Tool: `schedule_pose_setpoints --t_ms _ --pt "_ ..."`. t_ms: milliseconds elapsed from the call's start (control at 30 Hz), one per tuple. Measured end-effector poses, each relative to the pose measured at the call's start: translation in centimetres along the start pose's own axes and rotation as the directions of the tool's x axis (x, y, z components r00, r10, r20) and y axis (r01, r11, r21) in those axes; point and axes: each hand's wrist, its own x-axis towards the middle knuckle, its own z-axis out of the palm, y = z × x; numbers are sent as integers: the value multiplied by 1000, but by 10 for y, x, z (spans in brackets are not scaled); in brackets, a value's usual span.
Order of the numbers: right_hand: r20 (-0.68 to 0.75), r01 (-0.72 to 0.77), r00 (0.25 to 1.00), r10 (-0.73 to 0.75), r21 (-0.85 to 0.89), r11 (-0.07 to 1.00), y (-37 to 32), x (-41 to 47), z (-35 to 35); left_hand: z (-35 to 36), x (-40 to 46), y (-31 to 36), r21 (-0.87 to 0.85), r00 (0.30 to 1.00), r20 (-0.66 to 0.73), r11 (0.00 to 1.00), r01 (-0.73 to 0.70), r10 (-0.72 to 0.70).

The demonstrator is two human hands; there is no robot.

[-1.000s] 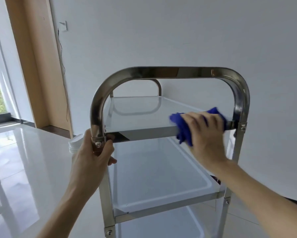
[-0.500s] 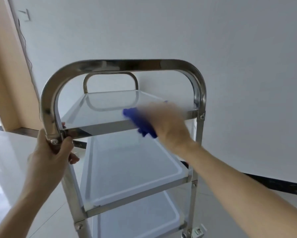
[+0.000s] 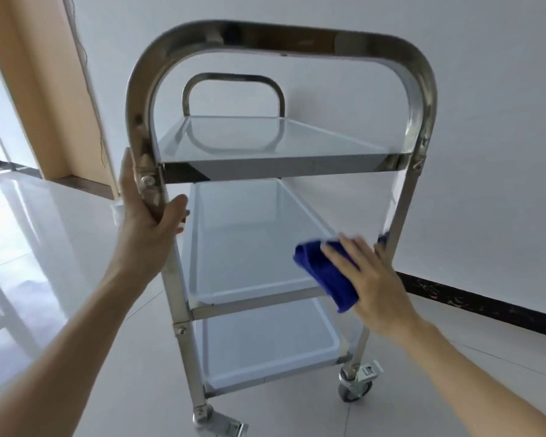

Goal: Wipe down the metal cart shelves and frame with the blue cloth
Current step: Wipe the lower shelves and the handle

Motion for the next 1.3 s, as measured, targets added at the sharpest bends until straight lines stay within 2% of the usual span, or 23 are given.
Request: schedule_pose_setpoints --t_ms 67,100,267,367,500,600,733,867,1033,1200,1300 --pt "269 -24 962 48 -91 996 -5 -14 34 4 -9 -6 11 998 9 998 64 -64" --pt "299 -37 952 64 -94 995 -7 -19 45 6 -15 -10 18 997 13 997 80 -80" --pt "189 -77 978 90 -76 994 -16 -11 54 4 -31 -23 50 998 64 998 26 -29" --pt "173 -108 977 123 -93 990 -31 3 58 -1 -29 -25 90 994 103 995 33 -42" --pt "99 -28 994 38 -97 995 -54 17 65 -8 -28 -22 128 981 193 992 12 -37" --pt "54 84 995 -79 -93 992 -87 29 68 -11 -25 -24 142 984 171 989 29 -53" --pt "89 201 976 -197 -40 979 -166 57 73 -4 -28 -25 144 990 128 989 38 -57" --pt "84 225 970 -229 55 973 -207 73 74 0 -30 -29 195 998 42 980 30 -39" --pt "36 299 953 -300 24 954 -138 50 63 1 -30 -33 165 997 81 986 1 -14" --pt "133 75 989 -60 -116 990 -6 7 48 2 -28 -34 135 986 165 990 -27 5" --pt "210 -21 976 56 -165 986 6 4 52 9 -30 -29 126 983 181 991 -47 23"
